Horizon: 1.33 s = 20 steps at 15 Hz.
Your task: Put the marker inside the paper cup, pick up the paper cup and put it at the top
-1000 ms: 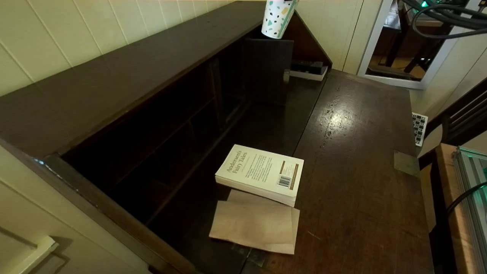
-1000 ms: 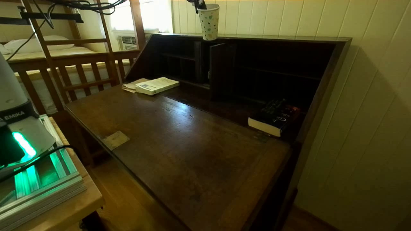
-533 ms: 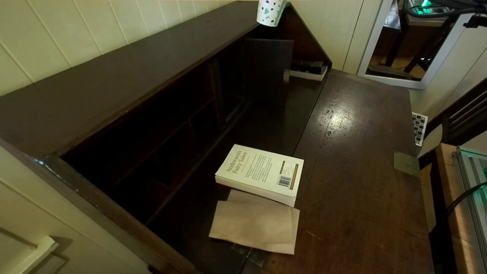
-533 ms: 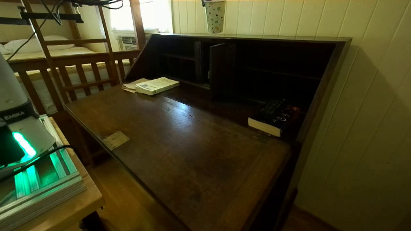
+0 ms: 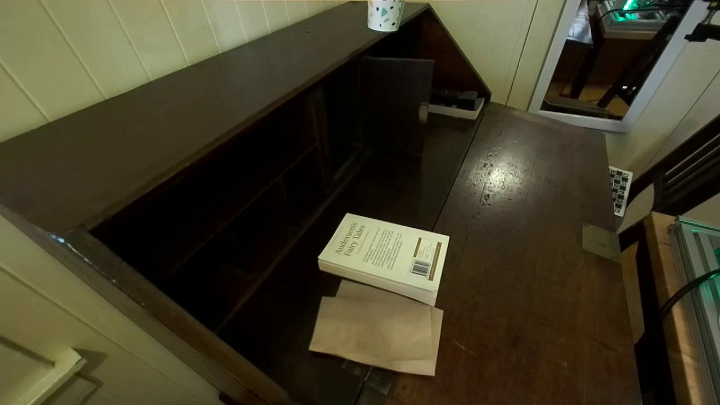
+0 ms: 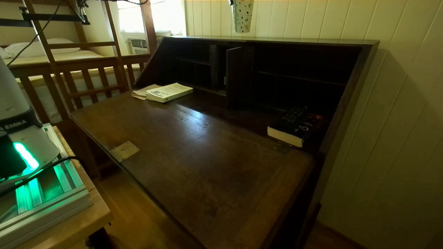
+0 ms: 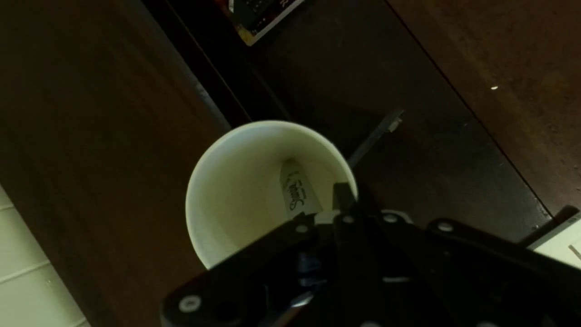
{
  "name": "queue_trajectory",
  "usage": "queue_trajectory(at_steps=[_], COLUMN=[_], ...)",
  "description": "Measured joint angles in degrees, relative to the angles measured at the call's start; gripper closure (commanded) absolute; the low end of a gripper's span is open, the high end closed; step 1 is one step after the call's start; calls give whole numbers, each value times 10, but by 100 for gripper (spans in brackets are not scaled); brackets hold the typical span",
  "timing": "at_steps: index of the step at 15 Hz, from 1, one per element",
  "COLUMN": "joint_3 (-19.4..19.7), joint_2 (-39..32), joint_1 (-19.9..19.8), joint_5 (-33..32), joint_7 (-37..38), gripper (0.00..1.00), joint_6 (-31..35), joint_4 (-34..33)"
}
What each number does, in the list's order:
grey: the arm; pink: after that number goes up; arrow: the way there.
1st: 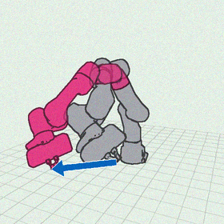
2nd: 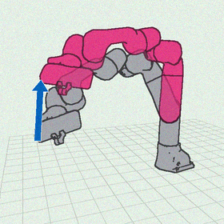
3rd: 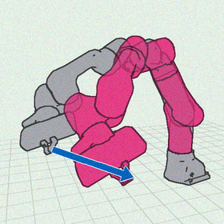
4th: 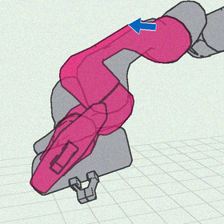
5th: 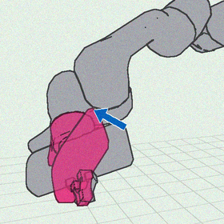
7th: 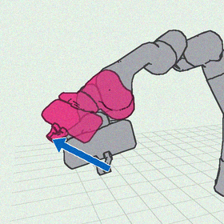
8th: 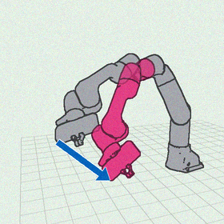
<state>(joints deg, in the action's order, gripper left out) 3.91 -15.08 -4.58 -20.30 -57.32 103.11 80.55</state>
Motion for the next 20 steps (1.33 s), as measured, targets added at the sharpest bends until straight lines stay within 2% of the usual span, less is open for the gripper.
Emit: queue_trajectory(at_steps=[9, 19, 20], joint_3=[-23, -25, -25], joint_2=[-42, -76, -77], joint_1=[3, 4, 4], joint_5=[-4, -5, -5], joint_7=[-176, -258, -262], gripper=[99, 99, 72], joint_6=[36, 71, 73], joint_4=[-53, -59, -61])
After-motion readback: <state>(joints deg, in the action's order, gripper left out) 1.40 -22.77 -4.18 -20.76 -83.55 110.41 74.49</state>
